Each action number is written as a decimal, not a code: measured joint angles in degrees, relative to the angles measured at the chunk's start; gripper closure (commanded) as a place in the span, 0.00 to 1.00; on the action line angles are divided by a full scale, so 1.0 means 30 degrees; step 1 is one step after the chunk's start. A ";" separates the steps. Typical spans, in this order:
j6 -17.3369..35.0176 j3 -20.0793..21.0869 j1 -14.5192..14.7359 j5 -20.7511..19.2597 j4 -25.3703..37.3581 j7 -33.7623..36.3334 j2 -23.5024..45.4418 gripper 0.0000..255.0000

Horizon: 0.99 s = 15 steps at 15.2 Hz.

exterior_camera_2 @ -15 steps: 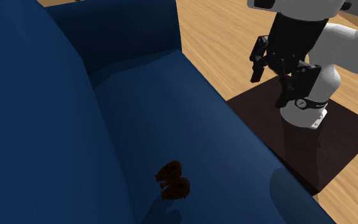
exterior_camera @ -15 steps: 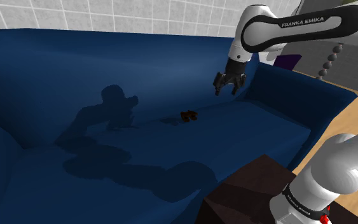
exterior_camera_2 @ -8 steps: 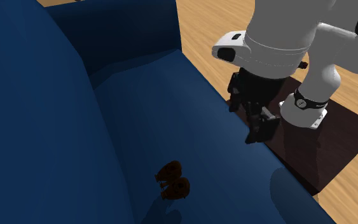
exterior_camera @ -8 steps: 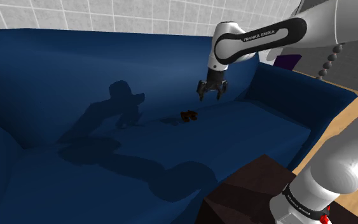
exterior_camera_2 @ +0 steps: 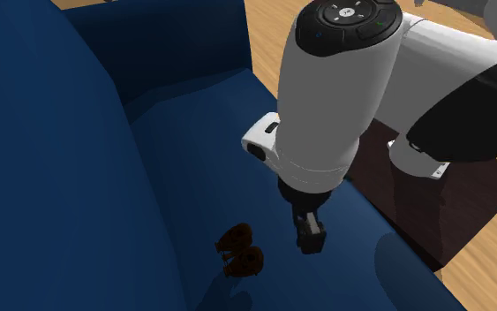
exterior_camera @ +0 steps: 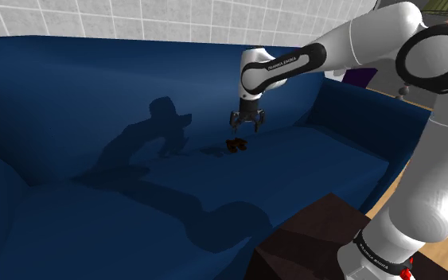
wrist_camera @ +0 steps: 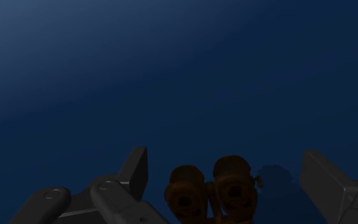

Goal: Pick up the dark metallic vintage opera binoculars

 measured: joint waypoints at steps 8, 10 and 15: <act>-0.0910 -0.0470 0.0487 -0.0869 0.5906 0.1722 0.6399 0.00; -0.0767 -0.0528 0.0492 -0.0918 0.6242 0.1786 0.6954 0.00; 0.0104 -0.0581 0.0502 -0.0996 0.6109 0.1883 0.7716 0.00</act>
